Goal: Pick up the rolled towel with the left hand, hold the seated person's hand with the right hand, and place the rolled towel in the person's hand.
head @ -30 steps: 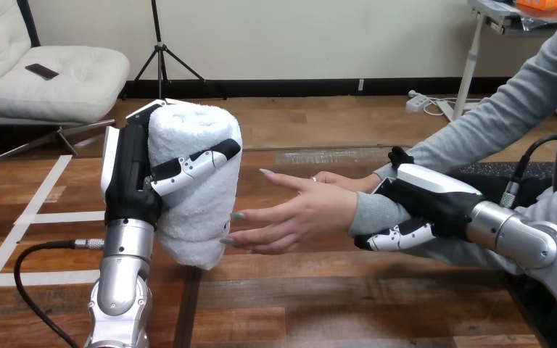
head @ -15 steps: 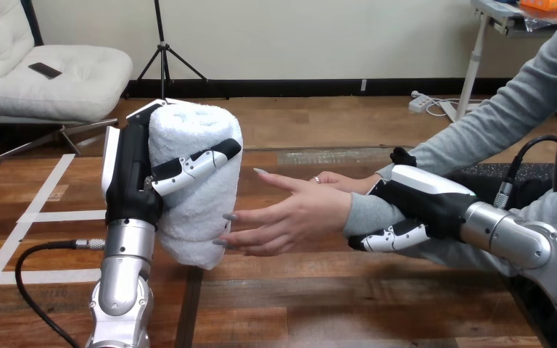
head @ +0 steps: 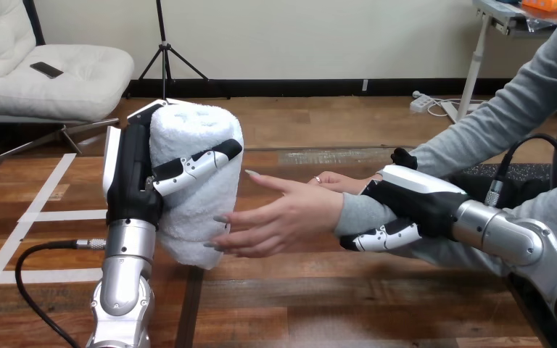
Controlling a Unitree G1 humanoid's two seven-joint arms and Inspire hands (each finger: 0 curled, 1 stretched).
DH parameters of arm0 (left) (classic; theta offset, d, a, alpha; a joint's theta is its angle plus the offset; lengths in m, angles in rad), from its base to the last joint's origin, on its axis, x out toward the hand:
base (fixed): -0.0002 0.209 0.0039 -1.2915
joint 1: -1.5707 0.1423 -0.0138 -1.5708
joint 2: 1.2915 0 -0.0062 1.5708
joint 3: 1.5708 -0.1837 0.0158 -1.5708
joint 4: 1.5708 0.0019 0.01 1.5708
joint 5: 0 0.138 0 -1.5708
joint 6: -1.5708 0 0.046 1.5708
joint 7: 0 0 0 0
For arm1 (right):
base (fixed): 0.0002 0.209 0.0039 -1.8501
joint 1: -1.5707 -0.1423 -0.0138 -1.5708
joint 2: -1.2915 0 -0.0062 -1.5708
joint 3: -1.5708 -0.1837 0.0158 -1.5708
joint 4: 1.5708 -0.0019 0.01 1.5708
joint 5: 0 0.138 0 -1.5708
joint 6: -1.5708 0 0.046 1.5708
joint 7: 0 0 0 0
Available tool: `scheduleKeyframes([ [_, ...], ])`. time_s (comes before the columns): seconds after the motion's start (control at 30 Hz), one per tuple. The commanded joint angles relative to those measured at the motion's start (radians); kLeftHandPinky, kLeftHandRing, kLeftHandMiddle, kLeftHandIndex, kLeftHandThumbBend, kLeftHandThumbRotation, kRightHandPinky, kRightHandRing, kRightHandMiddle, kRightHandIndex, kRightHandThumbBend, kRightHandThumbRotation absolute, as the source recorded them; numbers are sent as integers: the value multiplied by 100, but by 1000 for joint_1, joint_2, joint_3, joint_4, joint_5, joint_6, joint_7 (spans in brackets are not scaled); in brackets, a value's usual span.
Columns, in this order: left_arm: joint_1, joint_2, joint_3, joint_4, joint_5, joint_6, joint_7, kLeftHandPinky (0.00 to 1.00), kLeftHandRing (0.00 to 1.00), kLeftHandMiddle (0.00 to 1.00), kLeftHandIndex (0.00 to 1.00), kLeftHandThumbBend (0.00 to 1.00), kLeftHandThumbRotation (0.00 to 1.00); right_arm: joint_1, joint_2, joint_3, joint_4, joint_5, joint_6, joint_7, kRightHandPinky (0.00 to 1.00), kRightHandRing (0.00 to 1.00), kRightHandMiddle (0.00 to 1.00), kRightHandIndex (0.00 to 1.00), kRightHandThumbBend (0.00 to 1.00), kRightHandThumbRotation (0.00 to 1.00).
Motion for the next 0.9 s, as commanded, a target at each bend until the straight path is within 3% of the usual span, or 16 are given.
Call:
scheduleKeyframes([
  [0.0,-88,-8,-7,-27,11,-39,15,33,35,40,42,61,0,-118,-1,-17,-59,7,-29,-18,21,24,30,29,49,46],
  [0.87,-116,-42,-14,-13,18,-33,25,33,35,40,42,60,0,-134,12,-11,-51,-5,-8,-10,21,25,30,30,49,47],
])
